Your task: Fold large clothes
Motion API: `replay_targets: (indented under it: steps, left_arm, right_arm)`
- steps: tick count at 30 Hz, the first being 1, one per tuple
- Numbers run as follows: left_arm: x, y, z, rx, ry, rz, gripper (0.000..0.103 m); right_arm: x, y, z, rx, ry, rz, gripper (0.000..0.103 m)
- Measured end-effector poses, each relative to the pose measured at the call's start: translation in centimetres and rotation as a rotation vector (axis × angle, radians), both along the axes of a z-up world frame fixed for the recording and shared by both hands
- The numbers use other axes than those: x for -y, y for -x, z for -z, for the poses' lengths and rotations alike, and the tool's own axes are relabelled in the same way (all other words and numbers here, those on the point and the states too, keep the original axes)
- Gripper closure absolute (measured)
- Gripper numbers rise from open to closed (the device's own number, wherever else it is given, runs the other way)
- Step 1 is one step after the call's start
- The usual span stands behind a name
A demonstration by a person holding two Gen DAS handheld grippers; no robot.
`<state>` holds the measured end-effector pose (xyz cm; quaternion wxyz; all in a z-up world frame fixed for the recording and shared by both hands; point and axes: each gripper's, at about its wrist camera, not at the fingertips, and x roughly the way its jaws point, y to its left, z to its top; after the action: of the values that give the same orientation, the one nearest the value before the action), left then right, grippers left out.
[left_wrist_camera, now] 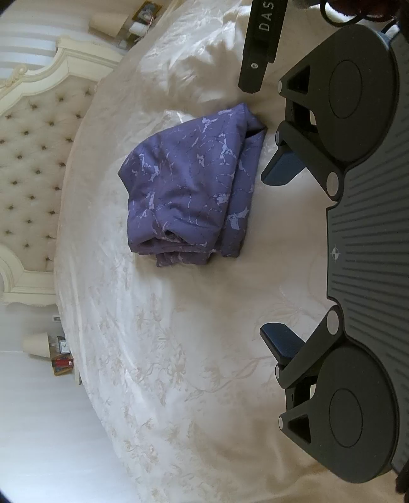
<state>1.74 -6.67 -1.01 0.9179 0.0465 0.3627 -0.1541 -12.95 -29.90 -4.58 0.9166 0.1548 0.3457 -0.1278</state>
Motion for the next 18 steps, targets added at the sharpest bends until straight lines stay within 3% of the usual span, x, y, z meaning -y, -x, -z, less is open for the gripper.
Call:
replay_targets:
  steps: [18]
  left_arm:
    - [0.14, 0.2, 0.15, 0.006, -0.002, 0.004, 0.008]
  right_arm:
    - [-0.34, -0.1, 0.52, -0.01, -0.014, -0.001, 0.001]
